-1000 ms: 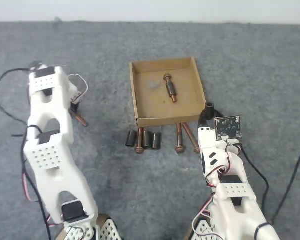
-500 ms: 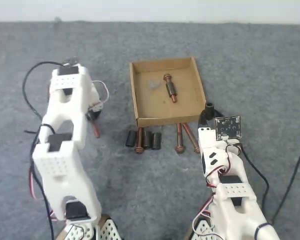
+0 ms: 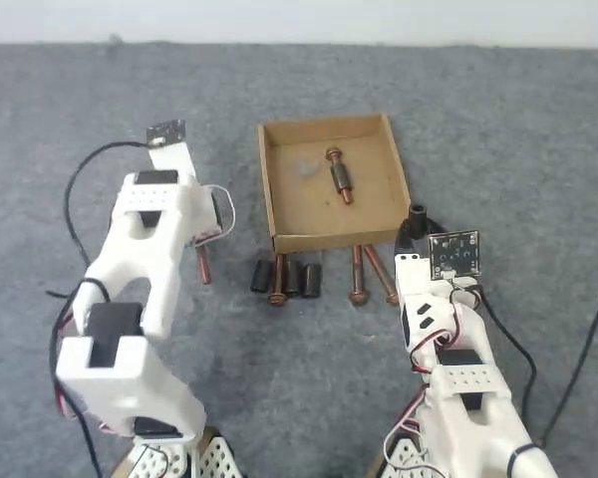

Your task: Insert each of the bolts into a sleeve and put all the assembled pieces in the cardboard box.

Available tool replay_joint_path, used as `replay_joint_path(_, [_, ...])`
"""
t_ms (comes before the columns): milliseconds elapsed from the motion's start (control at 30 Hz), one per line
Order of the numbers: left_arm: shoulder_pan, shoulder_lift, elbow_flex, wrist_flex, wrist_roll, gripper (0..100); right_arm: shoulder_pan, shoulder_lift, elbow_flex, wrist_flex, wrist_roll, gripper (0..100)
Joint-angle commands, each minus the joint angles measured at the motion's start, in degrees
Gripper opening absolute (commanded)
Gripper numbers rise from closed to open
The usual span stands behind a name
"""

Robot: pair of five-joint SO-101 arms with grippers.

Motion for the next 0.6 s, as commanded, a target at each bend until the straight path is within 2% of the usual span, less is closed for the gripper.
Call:
replay_joint_path(0, [0.5, -8.4, 6.2, -8.0, -2.7, 1, -0.6, -2.2, 0.6, 0.2, -0.4, 0.6])
replay_joint_path(200, [0.5, -12.7, 9.9, -10.7, -3.4, 1, -0.6, -2.2, 0.6, 0.2, -0.4, 0.6])
replay_joint_path(400, [0.0, -7.4, 6.7, -10.2, -3.3, 1, -0.6, -2.2, 0.6, 0.2, -0.4, 0.6])
replay_joint_path(567, [-0.1, -0.9, -1.5, -3.3, -3.4, 1, -0.6, -2.2, 0.6, 0.2, -0.4, 0.6])
